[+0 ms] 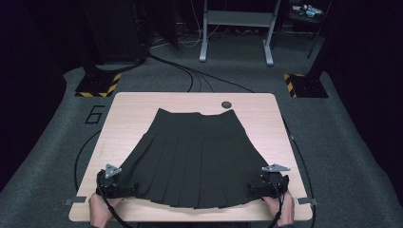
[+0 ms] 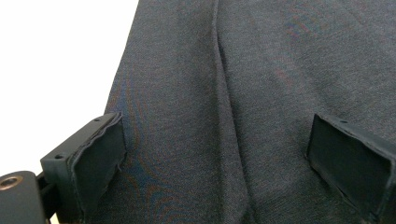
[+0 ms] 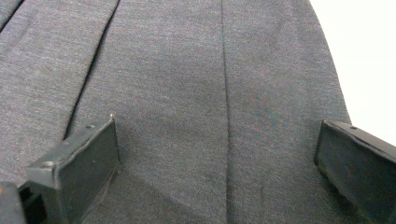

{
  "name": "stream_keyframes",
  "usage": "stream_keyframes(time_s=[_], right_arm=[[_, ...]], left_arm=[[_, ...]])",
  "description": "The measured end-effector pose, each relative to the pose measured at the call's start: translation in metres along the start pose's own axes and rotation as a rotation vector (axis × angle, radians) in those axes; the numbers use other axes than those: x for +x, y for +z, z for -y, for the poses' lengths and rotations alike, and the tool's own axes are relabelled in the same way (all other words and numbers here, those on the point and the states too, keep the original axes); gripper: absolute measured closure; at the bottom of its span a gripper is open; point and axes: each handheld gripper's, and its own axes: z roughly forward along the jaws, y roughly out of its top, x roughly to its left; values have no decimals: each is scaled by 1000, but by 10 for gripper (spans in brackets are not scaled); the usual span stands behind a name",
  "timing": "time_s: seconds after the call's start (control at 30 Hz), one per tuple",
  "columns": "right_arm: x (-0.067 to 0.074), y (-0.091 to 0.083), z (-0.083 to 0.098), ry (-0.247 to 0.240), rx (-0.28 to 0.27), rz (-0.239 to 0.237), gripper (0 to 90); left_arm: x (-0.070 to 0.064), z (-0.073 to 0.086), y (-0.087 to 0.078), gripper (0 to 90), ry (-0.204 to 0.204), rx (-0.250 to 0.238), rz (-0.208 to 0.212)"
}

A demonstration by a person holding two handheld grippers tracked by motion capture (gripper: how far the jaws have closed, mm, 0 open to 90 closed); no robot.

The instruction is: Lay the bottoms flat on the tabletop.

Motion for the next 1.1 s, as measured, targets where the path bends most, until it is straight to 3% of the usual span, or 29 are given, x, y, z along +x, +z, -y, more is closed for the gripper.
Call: stream_keyframes(time_s=[0.47, 0.8, 1.1], right_arm=[[-13, 23, -31, -5, 15, 5, 0], [-19, 37, -52, -6, 39, 3, 0], [-21, 42, -58, 1, 35, 6, 0]], left_arm=[[15, -22, 20, 46, 1, 4, -2], [30, -44, 37, 46, 25, 43, 14], [32, -48, 40, 45, 26, 45, 19]])
